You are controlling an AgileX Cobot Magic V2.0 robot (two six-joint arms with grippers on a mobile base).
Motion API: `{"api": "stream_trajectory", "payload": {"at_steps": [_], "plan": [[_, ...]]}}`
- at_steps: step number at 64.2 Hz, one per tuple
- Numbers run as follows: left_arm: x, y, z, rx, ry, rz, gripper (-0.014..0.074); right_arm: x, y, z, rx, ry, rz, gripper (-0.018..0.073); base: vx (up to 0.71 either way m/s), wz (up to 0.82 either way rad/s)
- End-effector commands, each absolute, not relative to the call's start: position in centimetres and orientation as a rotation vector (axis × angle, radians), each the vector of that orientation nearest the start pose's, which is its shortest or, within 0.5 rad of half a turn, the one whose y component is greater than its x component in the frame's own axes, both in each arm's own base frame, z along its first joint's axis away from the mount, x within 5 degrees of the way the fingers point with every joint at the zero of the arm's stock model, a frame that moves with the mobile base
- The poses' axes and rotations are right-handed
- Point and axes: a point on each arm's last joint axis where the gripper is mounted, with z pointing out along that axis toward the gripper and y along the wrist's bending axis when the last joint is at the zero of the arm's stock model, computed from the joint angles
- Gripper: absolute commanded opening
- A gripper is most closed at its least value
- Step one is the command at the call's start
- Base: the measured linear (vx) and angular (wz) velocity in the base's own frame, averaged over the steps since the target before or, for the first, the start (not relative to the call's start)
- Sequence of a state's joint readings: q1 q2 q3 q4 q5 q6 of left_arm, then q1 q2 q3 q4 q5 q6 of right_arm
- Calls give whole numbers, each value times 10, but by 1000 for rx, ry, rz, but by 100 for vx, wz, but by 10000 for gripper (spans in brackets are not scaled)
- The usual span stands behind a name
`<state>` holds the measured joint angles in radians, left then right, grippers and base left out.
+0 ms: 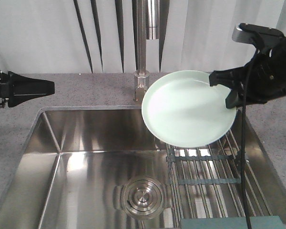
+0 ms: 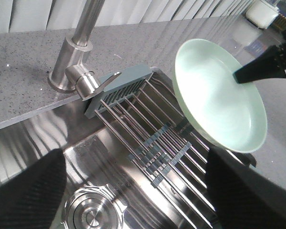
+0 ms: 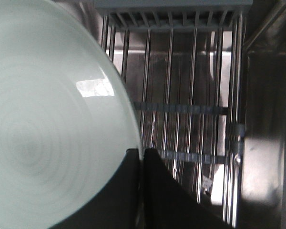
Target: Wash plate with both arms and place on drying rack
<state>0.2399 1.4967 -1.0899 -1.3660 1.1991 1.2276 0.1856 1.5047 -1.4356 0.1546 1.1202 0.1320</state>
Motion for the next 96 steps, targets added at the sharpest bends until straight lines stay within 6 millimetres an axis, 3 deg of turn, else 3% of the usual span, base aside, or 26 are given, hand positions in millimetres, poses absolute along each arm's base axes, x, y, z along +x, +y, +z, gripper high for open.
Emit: {"api": "stream_trajectory", "payload": {"at_steps": [1,8,15,25,32,42,50,58,63,71,78,85,96], "plan": [[293,-16,347,465,1868,-1108,571,278,73,368,-70,2592,380,-5,0,0],[293,-16,347,465,1868,-1108,571,259,94,356,-178,2592,524,-5,0,0],[293,-16,347,465,1868,-1108,571,254,125,355,-315,2560,647,-5,0,0],[293,-16,346,465,1869,-1107,571,273,148,361,-297,2439,687,-5,0,0],[293,-16,346,465,1869,-1107,571,296,142,369,-174,2327,671,-5,0,0],[293,-16,346,465,1869,-1107,571,317,102,377,42,2241,595,-5,0,0],[293,-16,346,465,1869,-1107,571,316,66,371,113,2349,499,-5,0,0],[293,-16,346,465,1869,-1107,571,304,51,361,50,2530,410,-5,0,0],[293,-16,346,465,1869,-1107,571,293,56,356,-62,2646,409,-5,0,0],[293,-16,346,465,1869,-1107,571,279,85,355,-291,2702,536,-5,0,0],[293,-16,346,465,1869,-1107,571,278,118,363,-358,2569,689,-5,0,0],[293,-16,346,465,1869,-1107,571,285,139,375,-326,2365,747,-5,0,0],[293,-16,346,465,1869,-1107,571,304,131,388,-179,2160,681,-5,0,0]]}}
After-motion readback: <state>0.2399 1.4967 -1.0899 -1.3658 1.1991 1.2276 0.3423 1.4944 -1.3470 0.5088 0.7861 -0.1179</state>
